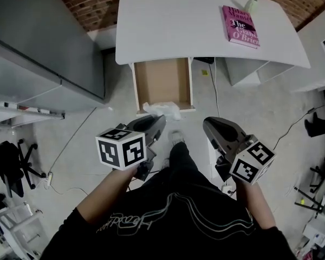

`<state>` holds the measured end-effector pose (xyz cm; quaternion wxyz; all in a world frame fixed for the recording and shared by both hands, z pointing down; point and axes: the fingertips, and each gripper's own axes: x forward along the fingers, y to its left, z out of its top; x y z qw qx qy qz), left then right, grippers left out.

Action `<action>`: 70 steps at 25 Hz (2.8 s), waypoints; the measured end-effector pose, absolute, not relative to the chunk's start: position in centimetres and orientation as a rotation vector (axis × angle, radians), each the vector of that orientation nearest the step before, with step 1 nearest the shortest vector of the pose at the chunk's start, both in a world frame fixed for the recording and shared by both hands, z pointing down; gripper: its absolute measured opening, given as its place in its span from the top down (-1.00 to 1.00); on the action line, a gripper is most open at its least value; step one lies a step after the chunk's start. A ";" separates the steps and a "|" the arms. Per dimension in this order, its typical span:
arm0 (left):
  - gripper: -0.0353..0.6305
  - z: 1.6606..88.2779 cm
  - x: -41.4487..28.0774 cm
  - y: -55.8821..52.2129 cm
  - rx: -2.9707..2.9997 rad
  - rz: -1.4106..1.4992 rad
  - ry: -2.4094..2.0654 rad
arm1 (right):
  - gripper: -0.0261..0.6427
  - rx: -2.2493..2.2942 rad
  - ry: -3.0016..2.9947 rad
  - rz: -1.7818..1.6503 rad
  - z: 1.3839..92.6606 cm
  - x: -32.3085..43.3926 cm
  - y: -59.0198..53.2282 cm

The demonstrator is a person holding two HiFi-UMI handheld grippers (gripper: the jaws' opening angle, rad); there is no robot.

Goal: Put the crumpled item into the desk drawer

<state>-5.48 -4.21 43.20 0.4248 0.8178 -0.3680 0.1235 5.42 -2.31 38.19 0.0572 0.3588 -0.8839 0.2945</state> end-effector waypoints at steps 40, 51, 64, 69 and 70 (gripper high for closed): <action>0.72 74.0 -5.6 -22.7 1.608 0.643 -0.979 | 0.78 0.837 -2.477 1.224 55.7 7.0 -18.2; 0.72 81.4 -6.5 -24.0 1.483 0.691 -0.991 | 0.78 0.831 -2.422 1.329 60.2 6.9 -17.5; 0.65 84.5 -7.3 -25.2 1.457 0.711 -1.023 | 0.78 0.849 -2.379 1.402 62.7 6.8 -16.6; 0.25 84.1 -7.5 -25.6 1.431 0.637 -1.038 | 0.78 0.856 -2.381 1.397 62.5 6.8 -16.7; 0.17 83.8 -7.6 -25.7 1.430 0.626 -1.046 | 0.78 0.857 -2.383 1.397 62.4 6.8 -16.6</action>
